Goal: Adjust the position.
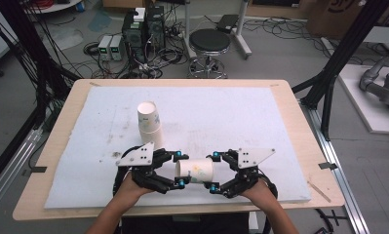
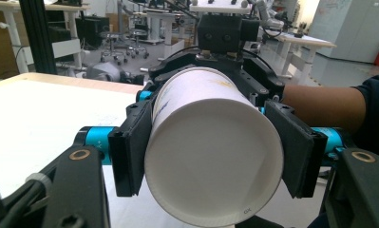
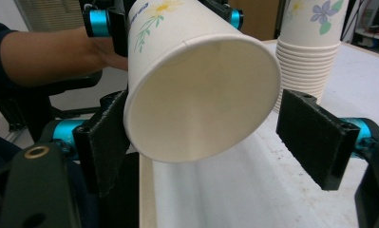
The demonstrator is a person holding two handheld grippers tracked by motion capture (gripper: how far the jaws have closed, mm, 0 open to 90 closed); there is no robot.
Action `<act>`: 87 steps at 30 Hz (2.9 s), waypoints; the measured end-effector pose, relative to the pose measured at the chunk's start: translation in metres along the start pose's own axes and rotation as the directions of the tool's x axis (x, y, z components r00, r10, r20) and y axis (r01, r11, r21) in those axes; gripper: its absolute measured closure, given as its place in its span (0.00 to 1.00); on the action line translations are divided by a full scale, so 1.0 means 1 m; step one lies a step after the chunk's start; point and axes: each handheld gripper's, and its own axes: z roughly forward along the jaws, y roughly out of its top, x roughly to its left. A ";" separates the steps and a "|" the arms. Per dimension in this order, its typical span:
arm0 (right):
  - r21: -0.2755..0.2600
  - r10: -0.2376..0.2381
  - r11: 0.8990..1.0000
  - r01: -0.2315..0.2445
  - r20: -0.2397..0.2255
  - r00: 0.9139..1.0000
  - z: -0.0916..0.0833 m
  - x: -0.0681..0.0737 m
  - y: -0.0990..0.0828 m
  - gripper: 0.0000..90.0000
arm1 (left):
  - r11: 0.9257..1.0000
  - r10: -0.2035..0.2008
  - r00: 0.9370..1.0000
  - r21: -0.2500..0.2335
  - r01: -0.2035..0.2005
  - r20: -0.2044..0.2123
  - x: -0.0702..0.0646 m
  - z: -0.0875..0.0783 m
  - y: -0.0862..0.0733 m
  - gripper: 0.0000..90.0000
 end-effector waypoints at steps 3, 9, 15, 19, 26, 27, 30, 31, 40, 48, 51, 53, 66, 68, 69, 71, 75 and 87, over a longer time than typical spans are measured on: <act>-0.010 0.005 1.000 -0.005 -0.014 1.000 0.000 -0.001 -0.001 0.23 | 1.000 0.000 1.000 -0.004 0.000 0.004 0.000 0.000 0.000 0.40; -0.023 -0.007 1.000 0.006 -0.040 0.999 0.001 -0.001 -0.003 0.28 | 1.000 -0.003 1.000 -0.012 0.003 0.011 -0.001 -0.001 -0.002 0.40; -0.036 -0.010 0.999 0.008 -0.051 0.999 0.000 -0.002 -0.003 0.31 | 1.000 -0.005 1.000 -0.022 0.006 0.017 0.000 -0.001 -0.003 0.40; -0.031 -0.004 1.000 0.002 -0.055 0.998 0.000 -0.002 -0.003 0.32 | 1.000 -0.006 1.000 -0.025 0.006 0.016 0.000 -0.002 -0.006 0.40; -0.012 -0.006 1.000 0.005 -0.054 0.999 0.001 -0.002 -0.002 0.32 | 0.998 -0.059 0.998 0.031 0.060 -0.019 -0.001 0.002 -0.009 0.21; -0.001 -0.005 1.000 0.005 -0.051 0.999 0.001 -0.002 -0.002 0.32 | 0.997 -0.055 0.998 0.054 0.056 -0.030 -0.002 0.002 -0.009 0.16; 0.029 -0.004 1.000 0.006 -0.042 0.999 0.002 -0.002 -0.001 0.32 | 0.995 -0.049 0.998 0.086 0.052 -0.033 -0.003 0.003 -0.010 0.16; 0.040 -0.003 0.999 0.005 -0.043 0.999 0.002 -0.002 -0.001 0.32 | 0.994 -0.045 0.998 0.093 0.049 -0.036 -0.003 0.002 -0.010 0.16; 0.144 -0.022 0.989 0.025 -0.021 1.000 0.002 -0.004 0.010 0.32 | 0.981 0.000 0.998 0.194 0.011 -0.057 -0.001 -0.003 -0.004 0.16; 0.259 -0.088 0.962 0.090 -0.019 0.996 0.008 -0.004 0.029 0.32 | 0.961 0.034 0.997 0.275 -0.014 -0.068 -0.001 -0.001 0.002 0.16; 0.298 -0.107 0.948 0.108 -0.019 0.994 0.010 -0.004 0.034 0.32 | 0.958 0.036 0.997 0.285 -0.015 -0.072 -0.001 0.000 0.003 0.16; 0.319 -0.119 0.940 0.119 -0.019 0.993 0.012 -0.004 0.037 0.32 | 0.953 0.049 0.996 0.303 -0.025 -0.071 -0.001 0.000 0.004 0.16; 0.456 -0.183 0.872 0.177 -0.031 0.983 0.025 -0.001 0.055 0.32 | 0.916 0.105 0.992 0.395 -0.067 -0.075 -0.003 0.005 0.009 0.17; 0.473 -0.186 0.862 0.180 -0.034 0.982 0.027 -0.001 0.057 0.32 | 0.905 0.116 0.990 0.420 -0.074 -0.076 -0.002 0.007 0.009 0.17; 0.484 -0.190 0.856 0.183 -0.035 0.981 0.028 0.000 0.058 0.32 | 0.900 0.119 0.990 0.430 -0.074 -0.078 -0.002 0.008 0.009 0.17; 0.512 -0.205 0.837 0.194 -0.037 0.978 0.031 0.000 0.060 0.32 | 0.891 0.124 0.989 0.448 -0.076 -0.079 -0.002 0.009 0.009 0.18; 0.557 -0.227 0.802 0.215 -0.048 0.973 0.037 0.002 0.064 0.32 | 0.880 0.134 0.987 0.468 -0.079 -0.086 -0.001 0.011 0.009 0.19; 0.632 -0.251 0.738 0.235 -0.066 0.966 0.048 0.004 0.070 0.32 | 0.860 0.144 0.988 0.502 -0.092 -0.064 -0.001 0.018 0.009 0.19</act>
